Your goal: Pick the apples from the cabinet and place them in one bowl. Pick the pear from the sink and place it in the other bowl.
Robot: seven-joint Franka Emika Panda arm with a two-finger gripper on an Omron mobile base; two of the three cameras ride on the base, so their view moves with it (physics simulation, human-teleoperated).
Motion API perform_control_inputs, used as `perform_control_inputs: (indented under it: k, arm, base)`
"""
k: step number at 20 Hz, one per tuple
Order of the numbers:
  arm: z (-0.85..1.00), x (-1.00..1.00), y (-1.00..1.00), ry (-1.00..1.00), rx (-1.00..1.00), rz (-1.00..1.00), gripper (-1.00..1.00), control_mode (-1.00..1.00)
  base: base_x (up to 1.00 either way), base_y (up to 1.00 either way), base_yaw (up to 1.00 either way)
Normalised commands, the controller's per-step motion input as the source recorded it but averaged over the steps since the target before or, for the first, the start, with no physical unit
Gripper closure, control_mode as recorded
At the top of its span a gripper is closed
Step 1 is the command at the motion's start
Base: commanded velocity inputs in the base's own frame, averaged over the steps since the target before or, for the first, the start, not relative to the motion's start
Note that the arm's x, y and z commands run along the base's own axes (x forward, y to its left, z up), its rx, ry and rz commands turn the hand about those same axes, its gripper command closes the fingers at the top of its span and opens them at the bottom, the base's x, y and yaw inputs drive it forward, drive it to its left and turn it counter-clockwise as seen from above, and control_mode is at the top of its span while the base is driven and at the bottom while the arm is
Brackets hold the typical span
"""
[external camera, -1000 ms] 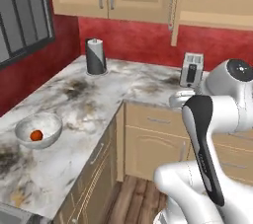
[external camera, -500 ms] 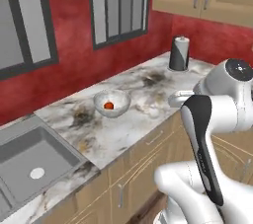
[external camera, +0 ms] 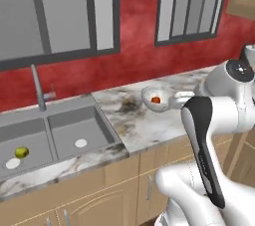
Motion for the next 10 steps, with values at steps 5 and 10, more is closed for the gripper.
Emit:
perform_control_inputs:
  k: [5,10]
  arm:
    - [0.00,0.00,0.00,0.00,0.00,0.00,1.00,1.00]
    - [0.00,0.00,0.00,0.00,0.00,0.00,1.00,1.00]
  base:
    - [0.15,-0.30,0.12]
    - [0.00,-0.60,0.00]
